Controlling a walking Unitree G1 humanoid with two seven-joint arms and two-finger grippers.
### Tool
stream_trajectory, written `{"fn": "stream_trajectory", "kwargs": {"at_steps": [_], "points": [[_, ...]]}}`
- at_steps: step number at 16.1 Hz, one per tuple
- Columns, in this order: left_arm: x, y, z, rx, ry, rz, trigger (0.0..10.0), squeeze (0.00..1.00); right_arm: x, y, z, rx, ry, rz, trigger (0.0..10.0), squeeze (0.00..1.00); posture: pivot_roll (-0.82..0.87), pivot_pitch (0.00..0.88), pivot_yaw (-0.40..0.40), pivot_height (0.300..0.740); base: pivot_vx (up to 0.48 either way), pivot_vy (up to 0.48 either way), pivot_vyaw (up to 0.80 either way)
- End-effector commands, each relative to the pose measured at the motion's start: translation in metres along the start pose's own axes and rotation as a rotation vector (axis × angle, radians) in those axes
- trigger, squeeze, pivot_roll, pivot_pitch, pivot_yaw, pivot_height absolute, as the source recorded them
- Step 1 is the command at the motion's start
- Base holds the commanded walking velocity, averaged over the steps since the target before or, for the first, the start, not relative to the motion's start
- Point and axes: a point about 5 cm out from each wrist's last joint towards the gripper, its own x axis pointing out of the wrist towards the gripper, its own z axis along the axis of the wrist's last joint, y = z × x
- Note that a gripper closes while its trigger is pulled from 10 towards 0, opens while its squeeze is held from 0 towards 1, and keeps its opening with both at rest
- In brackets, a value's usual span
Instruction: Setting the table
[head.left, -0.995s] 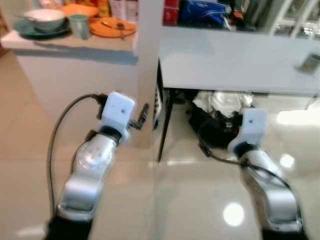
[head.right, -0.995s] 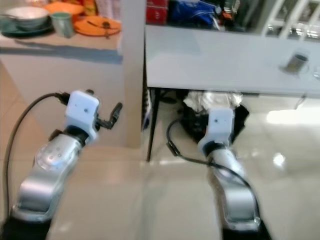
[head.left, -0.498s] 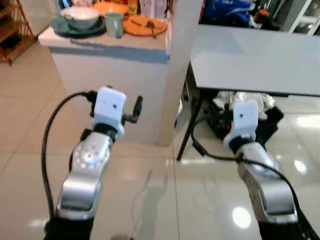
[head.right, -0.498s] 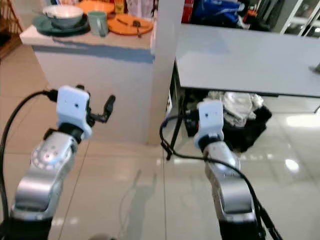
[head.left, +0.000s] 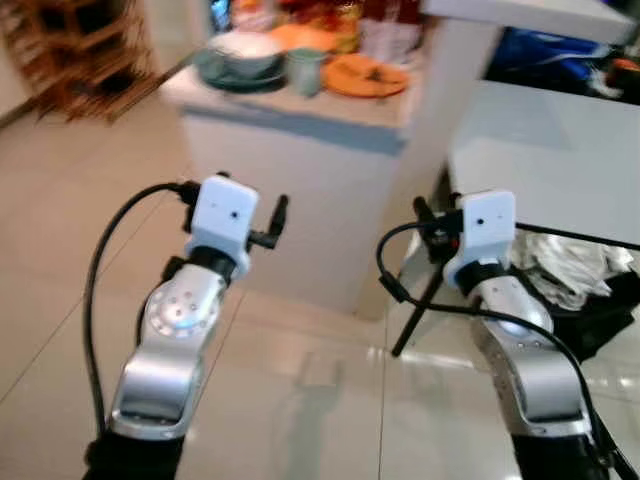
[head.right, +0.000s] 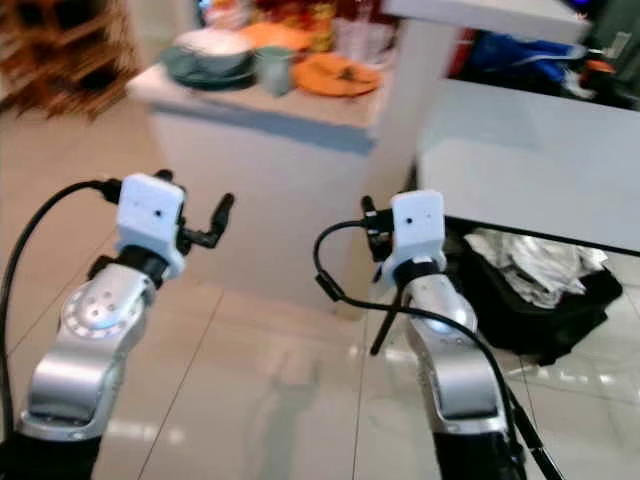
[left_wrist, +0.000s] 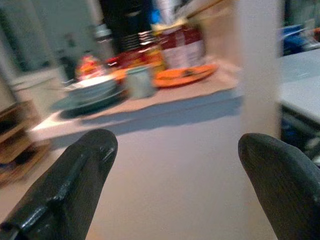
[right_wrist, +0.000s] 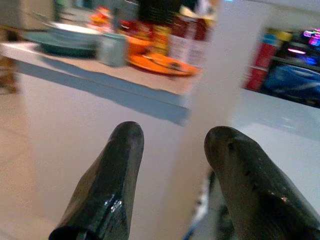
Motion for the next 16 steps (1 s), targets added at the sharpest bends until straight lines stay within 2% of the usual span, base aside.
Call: {"fn": "stream_trajectory", "kwargs": {"at_steps": [1, 16], "points": [[0.0002, 0.0013, 0.0033, 0.017, -0.010, -0.008, 10.0, 0.00, 0.0022, -0.0004, 0.0038, 0.001, -0.017, -0.005, 10.0, 0.00, 0.04, 0.021, -0.053, 0.740, 0.480, 0.000, 0.00], [-0.0027, 0.0032, 0.0024, 0.029, -0.002, -0.015, 10.0, 0.00, 0.0012, 0.0056, 0.0008, 0.054, -0.019, 0.030, 10.0, 0.00, 0.05, 0.026, -0.053, 0.740, 0.480, 0.000, 0.00]]}}
